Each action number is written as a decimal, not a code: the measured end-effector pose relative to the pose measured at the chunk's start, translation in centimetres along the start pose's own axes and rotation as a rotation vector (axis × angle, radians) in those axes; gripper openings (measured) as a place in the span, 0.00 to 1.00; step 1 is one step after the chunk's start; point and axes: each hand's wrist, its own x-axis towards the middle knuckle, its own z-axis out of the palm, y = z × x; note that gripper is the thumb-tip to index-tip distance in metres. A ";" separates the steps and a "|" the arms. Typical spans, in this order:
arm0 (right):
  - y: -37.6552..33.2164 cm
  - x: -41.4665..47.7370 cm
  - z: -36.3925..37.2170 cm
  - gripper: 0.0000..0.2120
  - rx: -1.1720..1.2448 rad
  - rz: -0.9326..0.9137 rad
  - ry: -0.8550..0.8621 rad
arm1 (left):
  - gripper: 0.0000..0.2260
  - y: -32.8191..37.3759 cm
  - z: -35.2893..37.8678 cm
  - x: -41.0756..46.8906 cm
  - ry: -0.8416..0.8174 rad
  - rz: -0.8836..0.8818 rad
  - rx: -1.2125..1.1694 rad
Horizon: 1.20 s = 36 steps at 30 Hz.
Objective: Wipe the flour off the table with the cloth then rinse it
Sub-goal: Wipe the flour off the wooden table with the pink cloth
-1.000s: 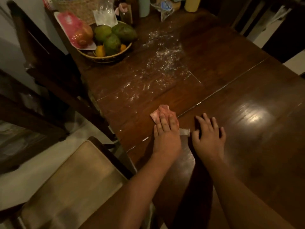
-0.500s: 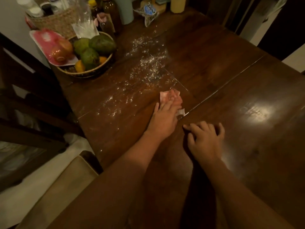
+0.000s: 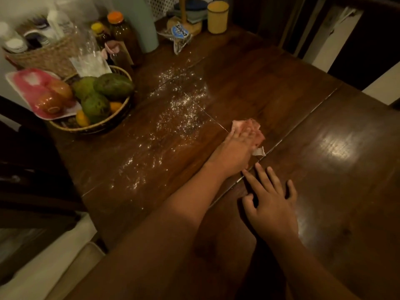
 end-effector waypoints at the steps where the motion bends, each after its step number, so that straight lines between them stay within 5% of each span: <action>1: 0.0 0.1 -0.1 0.30 0.002 0.002 -0.001 | 0.31 -0.3 -0.3 0.3 -0.009 0.008 0.029; 8: -0.1 0.2 -0.3 0.30 0.018 0.003 -0.008 | 0.29 -5.7 -1.2 -0.5 0.176 -0.398 -0.133; 14: 0.0 0.3 -0.4 0.29 0.007 0.003 -0.022 | 0.21 -4.2 -1.2 -4.2 0.093 -0.128 -0.224; 20: 0.2 0.1 -0.3 0.29 0.026 0.012 -0.032 | 0.29 -6.0 -1.7 -0.6 0.150 -0.416 -0.169; 30: -0.5 0.4 -1.3 0.26 0.056 0.059 -0.010 | 0.20 -6.5 -4.0 -5.5 0.046 -0.181 -0.351; 36: -5.3 10.7 -1.5 0.23 0.074 -0.093 -0.032 | 0.17 -11.0 -9.2 -5.2 0.383 -0.436 -0.691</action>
